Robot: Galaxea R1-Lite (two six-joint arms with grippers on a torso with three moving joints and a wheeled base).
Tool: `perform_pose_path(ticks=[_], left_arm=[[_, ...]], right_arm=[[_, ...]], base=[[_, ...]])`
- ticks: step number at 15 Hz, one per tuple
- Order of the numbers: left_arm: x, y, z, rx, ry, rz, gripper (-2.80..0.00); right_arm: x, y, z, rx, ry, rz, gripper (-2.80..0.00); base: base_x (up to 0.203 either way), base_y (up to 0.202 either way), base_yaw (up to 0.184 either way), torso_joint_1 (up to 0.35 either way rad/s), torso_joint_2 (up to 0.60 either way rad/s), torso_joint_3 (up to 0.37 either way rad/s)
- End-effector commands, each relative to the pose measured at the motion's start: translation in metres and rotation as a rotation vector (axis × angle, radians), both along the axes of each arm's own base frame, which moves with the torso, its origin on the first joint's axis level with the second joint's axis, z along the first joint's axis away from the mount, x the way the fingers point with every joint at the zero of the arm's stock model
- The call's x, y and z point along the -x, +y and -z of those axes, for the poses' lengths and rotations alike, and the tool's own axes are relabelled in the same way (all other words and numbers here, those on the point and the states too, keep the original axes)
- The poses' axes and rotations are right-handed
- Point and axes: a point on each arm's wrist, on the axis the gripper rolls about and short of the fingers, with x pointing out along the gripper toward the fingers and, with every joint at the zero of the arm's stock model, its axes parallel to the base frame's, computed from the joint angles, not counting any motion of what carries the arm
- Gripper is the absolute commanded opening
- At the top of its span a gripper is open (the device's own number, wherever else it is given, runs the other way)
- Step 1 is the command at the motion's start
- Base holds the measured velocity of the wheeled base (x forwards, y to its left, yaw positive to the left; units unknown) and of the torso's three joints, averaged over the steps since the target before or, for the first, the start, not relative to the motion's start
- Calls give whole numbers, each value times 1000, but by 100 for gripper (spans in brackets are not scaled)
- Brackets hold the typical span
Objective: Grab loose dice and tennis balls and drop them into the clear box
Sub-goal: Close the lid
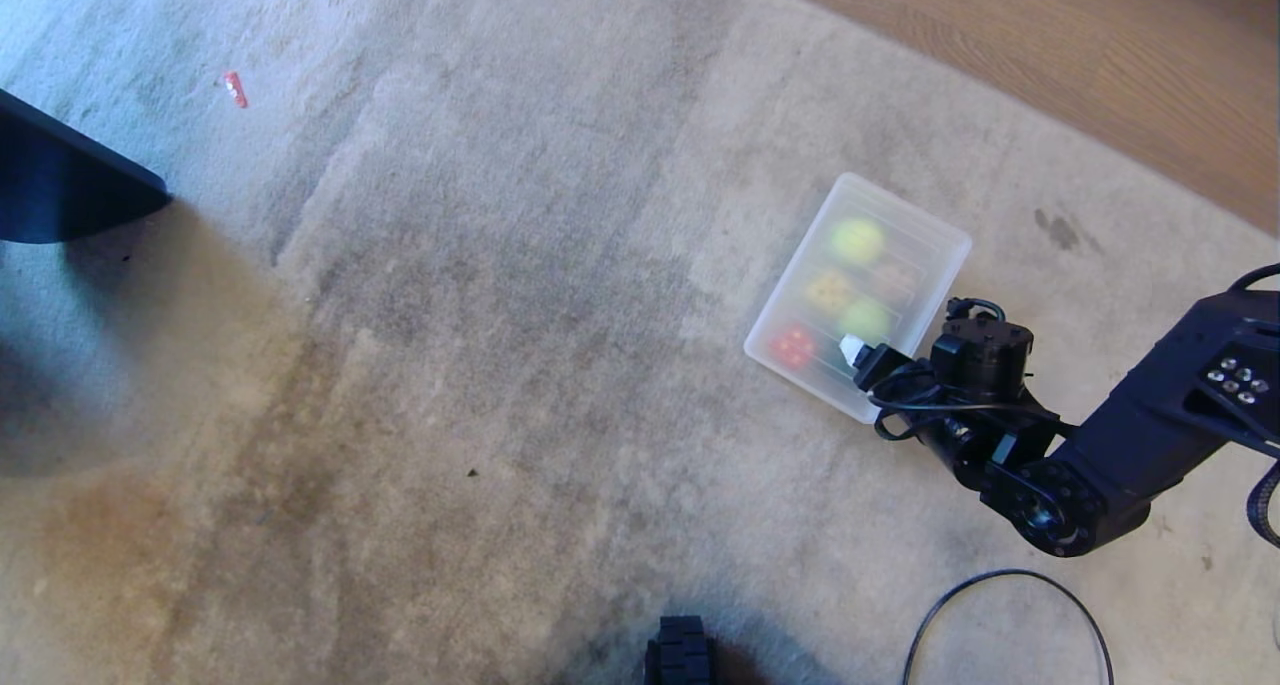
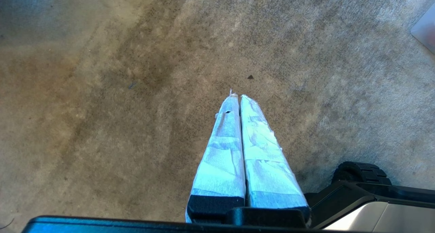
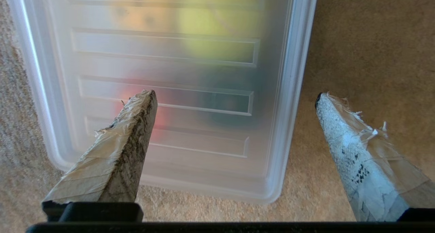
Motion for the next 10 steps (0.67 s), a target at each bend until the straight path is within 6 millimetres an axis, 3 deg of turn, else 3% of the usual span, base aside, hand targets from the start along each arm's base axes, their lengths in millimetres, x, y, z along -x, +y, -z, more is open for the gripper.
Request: perform_pose_path(ticks=[1,2,3,4,7,10], left_arm=[[0,0,0,1,0,-1,-280],[0,0,0,1,0,-1,-280],[0,0,0,1,0,-1,-280],[0,0,0,1,0,-1,-280],[0,0,0,1,0,-1,-280],[0,0,0,1,0,-1,-280]], right_arm=[[15,-6,-23,-18,-42,0,0],[23,-10,-34,-23,-51,-6,0],[34,-14,-47,-25,-60,-14,-154],[48,-19,-62,-28,-68,-29,-280],[105,-38,-107,-12,-83,-95,-280],[189,-62,-125,96,-52,-149,-280]], base=[[0,0,0,0,0,0],[0,0,0,0,0,0],[0,0,0,0,0,0],[0,0,0,0,0,0],[0,0,0,0,0,0],[0,0,0,0,0,0]])
